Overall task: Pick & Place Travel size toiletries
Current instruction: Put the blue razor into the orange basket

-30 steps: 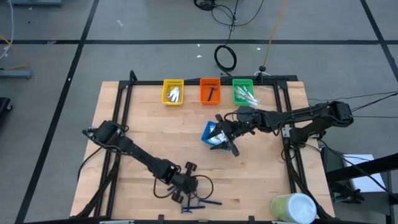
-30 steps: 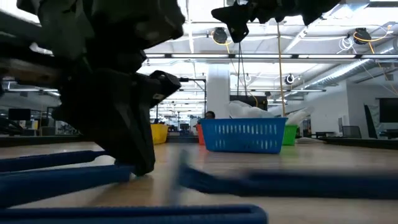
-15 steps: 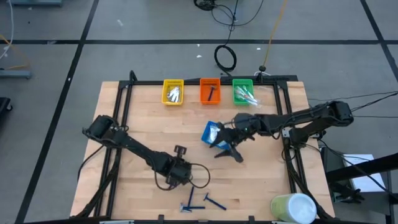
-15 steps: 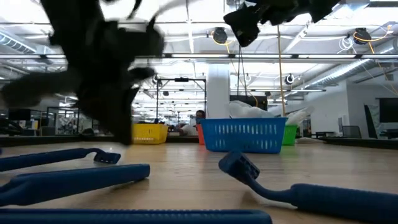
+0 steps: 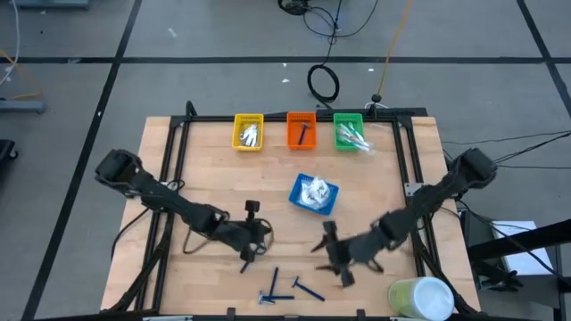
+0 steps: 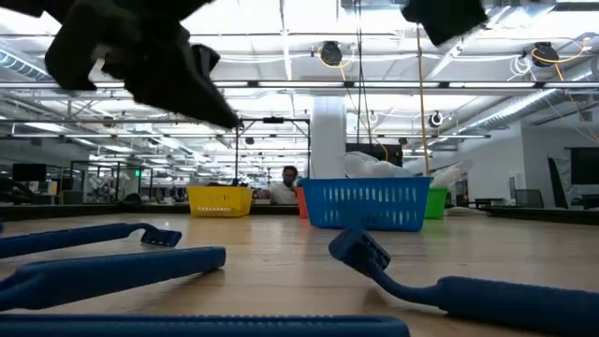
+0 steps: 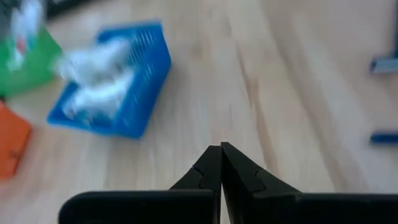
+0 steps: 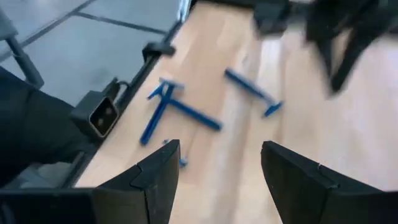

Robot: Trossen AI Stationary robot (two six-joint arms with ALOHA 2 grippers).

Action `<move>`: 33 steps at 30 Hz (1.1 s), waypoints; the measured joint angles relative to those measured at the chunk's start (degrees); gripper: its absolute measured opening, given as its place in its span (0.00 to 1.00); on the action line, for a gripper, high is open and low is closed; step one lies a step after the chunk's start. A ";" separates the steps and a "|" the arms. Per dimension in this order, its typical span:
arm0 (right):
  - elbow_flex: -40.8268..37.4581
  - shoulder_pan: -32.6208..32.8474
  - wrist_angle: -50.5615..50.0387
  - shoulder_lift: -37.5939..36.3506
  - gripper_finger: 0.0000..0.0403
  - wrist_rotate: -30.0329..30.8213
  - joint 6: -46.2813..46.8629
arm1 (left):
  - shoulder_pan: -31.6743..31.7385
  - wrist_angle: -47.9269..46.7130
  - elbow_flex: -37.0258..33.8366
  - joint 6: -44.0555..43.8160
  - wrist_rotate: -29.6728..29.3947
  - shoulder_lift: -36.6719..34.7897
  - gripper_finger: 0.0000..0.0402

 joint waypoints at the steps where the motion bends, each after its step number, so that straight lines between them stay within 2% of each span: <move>1: 0.88 1.43 -0.18 2.21 0.53 1.25 2.30 | 0.00 3.67 -1.51 1.14 -0.04 -0.81 0.01; 7: 11.59 6.86 -6.15 16.56 0.53 3.81 10.11 | 0.78 19.69 -5.80 6.42 -1.83 -2.27 0.02; 12: 20.78 8.25 -16.64 25.65 0.53 3.73 16.52 | 2.14 22.87 -5.86 5.80 -2.33 -2.30 0.00; 14: 22.32 8.30 -17.53 28.20 0.53 3.52 19.72 | 2.49 23.27 -5.89 4.00 -2.33 -2.30 0.01; 19: 22.54 8.39 -18.50 31.04 0.53 1.48 26.95 | 2.58 23.33 -5.89 0.28 -2.30 -2.30 0.03; 26: 22.68 8.37 -20.29 31.13 0.51 0.70 32.58 | 1.51 22.49 -5.89 -1.29 -2.22 -2.30 0.01; 29: 22.78 8.37 -23.08 31.05 0.45 0.91 33.42 | 1.07 22.50 -5.89 -1.31 -2.12 -2.30 0.03; 33: 22.45 7.95 -26.61 30.88 0.31 1.30 33.13 | 0.51 22.50 -5.89 -2.24 -2.13 -2.30 0.04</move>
